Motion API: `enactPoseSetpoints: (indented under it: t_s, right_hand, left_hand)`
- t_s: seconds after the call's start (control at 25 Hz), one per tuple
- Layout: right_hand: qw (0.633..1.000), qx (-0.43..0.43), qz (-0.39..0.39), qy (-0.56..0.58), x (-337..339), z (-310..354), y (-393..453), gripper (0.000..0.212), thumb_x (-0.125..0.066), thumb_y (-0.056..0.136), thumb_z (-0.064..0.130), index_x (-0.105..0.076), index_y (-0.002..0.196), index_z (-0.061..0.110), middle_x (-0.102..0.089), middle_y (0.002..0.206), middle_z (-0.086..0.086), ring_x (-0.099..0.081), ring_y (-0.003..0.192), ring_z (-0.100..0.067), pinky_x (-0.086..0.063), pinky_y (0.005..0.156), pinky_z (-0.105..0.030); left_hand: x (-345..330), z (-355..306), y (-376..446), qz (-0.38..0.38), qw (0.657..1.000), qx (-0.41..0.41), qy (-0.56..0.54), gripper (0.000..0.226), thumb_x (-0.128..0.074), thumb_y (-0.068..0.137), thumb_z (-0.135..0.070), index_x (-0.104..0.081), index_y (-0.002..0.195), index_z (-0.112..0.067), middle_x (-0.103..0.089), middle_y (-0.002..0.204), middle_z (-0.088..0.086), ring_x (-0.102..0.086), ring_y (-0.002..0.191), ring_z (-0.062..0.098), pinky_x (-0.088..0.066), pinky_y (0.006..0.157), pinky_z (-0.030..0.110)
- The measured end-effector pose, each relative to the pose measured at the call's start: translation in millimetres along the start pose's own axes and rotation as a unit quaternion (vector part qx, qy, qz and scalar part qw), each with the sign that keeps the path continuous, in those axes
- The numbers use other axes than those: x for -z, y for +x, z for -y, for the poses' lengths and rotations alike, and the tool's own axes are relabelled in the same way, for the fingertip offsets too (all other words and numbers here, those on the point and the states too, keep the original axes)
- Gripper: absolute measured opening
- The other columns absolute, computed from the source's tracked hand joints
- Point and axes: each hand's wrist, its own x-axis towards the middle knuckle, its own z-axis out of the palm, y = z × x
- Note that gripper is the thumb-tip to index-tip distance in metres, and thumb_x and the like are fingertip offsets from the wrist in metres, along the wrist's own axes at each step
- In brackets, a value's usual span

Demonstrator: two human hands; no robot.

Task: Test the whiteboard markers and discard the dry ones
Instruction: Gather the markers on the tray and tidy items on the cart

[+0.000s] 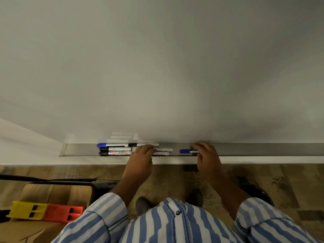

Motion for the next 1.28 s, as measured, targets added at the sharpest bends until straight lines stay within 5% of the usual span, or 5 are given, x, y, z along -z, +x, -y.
enactPoseSetpoints:
  t_s: [0.24,0.52,0.64,0.88,1.28]
  right_hand:
    - [0.996,0.066,0.019,0.053,-5.4,68.5,5.4,0.035,-0.065,0.100,0.008,-0.068,0.134,0.013,-0.069,0.128,-0.008,-0.065,0.117,-0.024,-0.057,0.104,-0.042]
    - [0.989,-0.087,0.116,0.037,-34.3,134.8,8.9,0.064,-0.068,0.102,0.024,-0.042,0.159,0.011,-0.044,0.162,-0.011,-0.046,0.148,-0.029,-0.044,0.122,-0.043]
    - [0.983,-0.140,0.112,0.029,-41.9,138.5,15.6,0.054,-0.069,0.100,0.025,-0.053,0.149,0.010,-0.053,0.149,-0.012,-0.056,0.135,-0.031,-0.052,0.111,-0.041]
    - [0.957,-0.244,0.060,0.147,-36.6,149.1,34.8,0.012,-0.061,0.092,0.008,-0.072,0.086,0.006,-0.071,0.088,-0.013,-0.070,0.083,-0.031,-0.058,0.074,-0.041]
    - [0.942,-0.278,-0.007,0.190,-29.4,136.7,22.1,0.012,-0.063,0.095,0.005,-0.069,0.086,-0.001,-0.063,0.075,-0.012,-0.059,0.071,-0.026,-0.042,0.060,-0.030]
  left_hand:
    - [30.2,45.9,-12.9,-0.150,0.952,0.230,-0.139,0.033,-0.069,0.100,-0.018,-0.065,0.132,-0.018,-0.060,0.139,0.001,-0.052,0.133,0.019,-0.042,0.113,0.033]
    - [60.0,116.0,-12.3,-0.151,0.863,0.437,-0.206,0.038,-0.059,0.104,-0.024,-0.057,0.139,-0.008,-0.052,0.141,0.014,-0.060,0.123,0.033,-0.052,0.109,0.047]
    - [61.0,125.7,-9.4,-0.077,0.888,0.415,-0.184,0.031,-0.053,0.103,-0.025,-0.062,0.128,-0.008,-0.059,0.125,0.013,-0.064,0.107,0.033,-0.057,0.100,0.049]
    - [53.6,117.4,-2.2,-0.038,0.900,0.376,-0.216,0.024,-0.053,0.101,-0.015,-0.065,0.121,-0.009,-0.064,0.114,0.012,-0.065,0.087,0.024,-0.055,0.076,0.035]
    - [49.8,100.9,-3.4,-0.055,0.884,0.355,-0.301,0.031,-0.052,0.102,-0.006,-0.065,0.130,-0.009,-0.067,0.115,0.008,-0.063,0.091,0.019,-0.050,0.083,0.032]
